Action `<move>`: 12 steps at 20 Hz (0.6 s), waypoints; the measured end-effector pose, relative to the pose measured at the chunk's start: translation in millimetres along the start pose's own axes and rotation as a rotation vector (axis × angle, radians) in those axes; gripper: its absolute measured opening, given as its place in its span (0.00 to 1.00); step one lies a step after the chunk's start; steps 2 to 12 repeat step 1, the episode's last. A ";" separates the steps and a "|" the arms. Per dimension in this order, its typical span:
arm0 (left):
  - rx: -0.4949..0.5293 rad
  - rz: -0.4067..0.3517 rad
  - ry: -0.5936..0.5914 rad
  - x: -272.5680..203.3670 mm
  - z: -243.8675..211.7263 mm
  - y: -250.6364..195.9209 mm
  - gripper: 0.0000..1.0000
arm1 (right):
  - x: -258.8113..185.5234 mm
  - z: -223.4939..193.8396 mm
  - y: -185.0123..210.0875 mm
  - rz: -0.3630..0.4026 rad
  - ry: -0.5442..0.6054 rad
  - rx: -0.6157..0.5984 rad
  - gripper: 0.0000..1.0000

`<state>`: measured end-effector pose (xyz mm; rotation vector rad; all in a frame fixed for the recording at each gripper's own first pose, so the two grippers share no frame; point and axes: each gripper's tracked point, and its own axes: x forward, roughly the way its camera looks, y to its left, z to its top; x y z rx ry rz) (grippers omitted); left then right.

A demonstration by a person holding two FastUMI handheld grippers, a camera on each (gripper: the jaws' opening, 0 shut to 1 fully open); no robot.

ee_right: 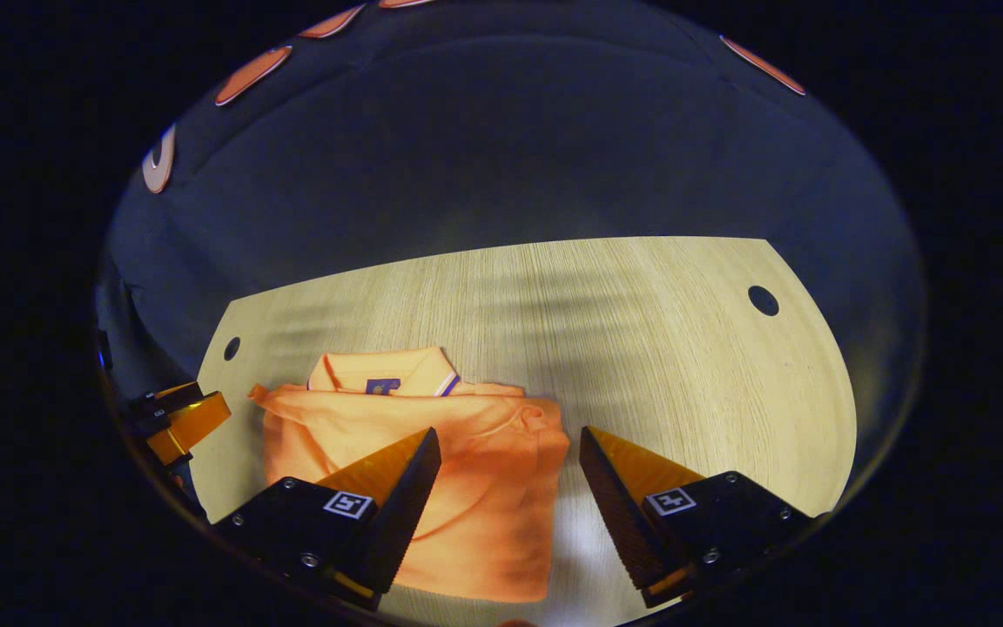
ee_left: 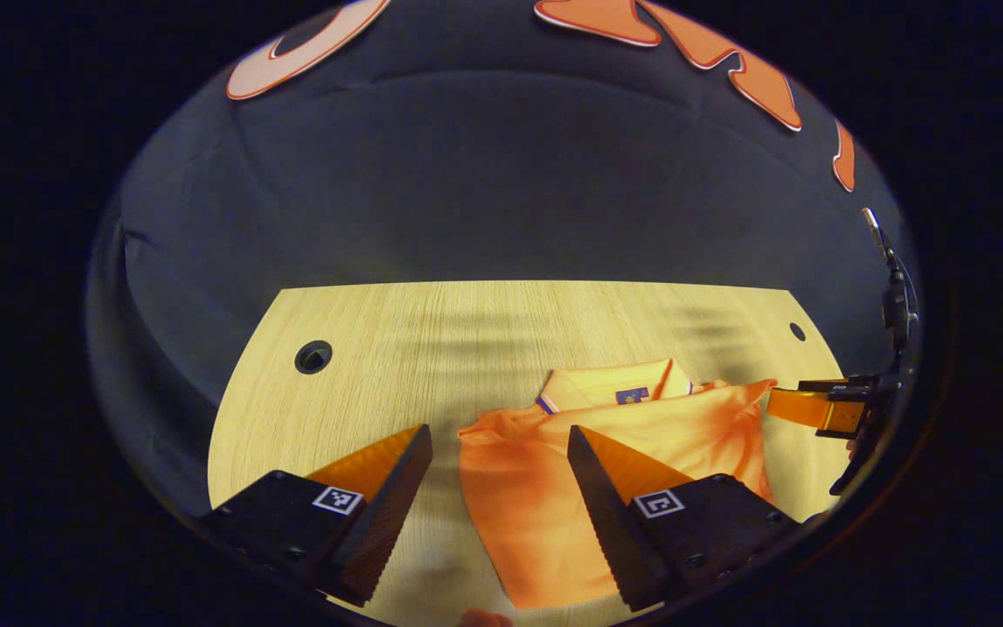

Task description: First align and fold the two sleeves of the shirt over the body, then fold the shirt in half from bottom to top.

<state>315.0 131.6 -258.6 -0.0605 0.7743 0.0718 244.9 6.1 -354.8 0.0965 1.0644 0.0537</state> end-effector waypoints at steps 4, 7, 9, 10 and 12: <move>0.006 0.000 -0.014 -9.7 -0.9 -1.7 0.97 | -8.3 -3.9 0.5 0.001 -0.006 -0.014 0.98; 0.006 0.000 -0.014 -9.7 -0.9 -1.7 0.97 | -8.3 -3.9 0.5 0.001 -0.006 -0.014 0.98; 0.006 0.000 -0.014 -9.7 -0.9 -1.7 0.97 | -8.3 -3.9 0.5 0.001 -0.006 -0.014 0.98; 0.006 0.000 -0.014 -9.7 -0.9 -1.7 0.97 | -8.3 -3.9 0.5 0.001 -0.006 -0.014 0.98; 0.006 0.000 -0.014 -9.7 -0.9 -1.7 0.97 | -8.3 -3.9 0.5 0.001 -0.006 -0.014 0.98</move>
